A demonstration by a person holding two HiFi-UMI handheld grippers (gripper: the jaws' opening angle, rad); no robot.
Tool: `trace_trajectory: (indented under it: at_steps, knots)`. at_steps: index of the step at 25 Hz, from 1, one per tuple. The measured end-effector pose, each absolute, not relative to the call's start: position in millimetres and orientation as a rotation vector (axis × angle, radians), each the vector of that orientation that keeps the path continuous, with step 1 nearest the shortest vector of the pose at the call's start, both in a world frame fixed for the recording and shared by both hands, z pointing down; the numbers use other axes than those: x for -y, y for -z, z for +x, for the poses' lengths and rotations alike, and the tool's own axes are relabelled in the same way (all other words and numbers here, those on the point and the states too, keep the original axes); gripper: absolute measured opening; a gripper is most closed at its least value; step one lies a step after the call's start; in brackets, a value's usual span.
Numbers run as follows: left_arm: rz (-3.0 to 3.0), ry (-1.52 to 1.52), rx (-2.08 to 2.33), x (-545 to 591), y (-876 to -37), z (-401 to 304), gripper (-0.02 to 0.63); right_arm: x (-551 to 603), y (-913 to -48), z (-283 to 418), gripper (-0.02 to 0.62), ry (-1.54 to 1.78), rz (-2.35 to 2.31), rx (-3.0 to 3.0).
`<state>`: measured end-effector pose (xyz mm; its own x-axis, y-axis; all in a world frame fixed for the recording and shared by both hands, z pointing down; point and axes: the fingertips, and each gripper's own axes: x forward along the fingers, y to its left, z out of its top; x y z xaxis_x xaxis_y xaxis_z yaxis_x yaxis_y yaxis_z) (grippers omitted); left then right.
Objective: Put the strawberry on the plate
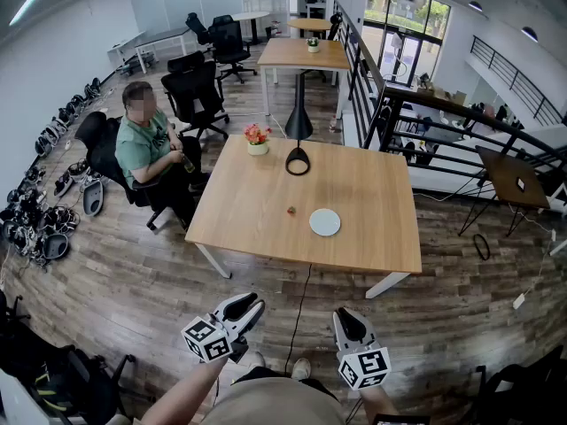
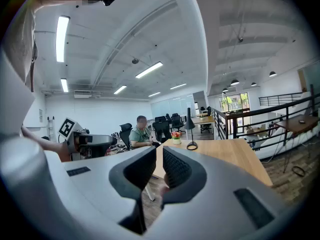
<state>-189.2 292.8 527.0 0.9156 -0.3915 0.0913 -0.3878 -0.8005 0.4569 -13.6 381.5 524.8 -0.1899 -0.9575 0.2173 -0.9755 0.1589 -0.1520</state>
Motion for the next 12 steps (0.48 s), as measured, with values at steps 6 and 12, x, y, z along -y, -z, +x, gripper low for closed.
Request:
trace_trajectory:
  at_steps: [6, 12]
  knots:
    - [2.629, -0.003, 0.571, -303, -529, -168, 0.118, -385, -531, -4, 0.046, -0.409, 1.909, 2.370]
    - [2.616, 0.001, 0.592, -310, -535, -151, 0.118, -391, -540, 4, 0.055, -0.479, 1.852, 2.411]
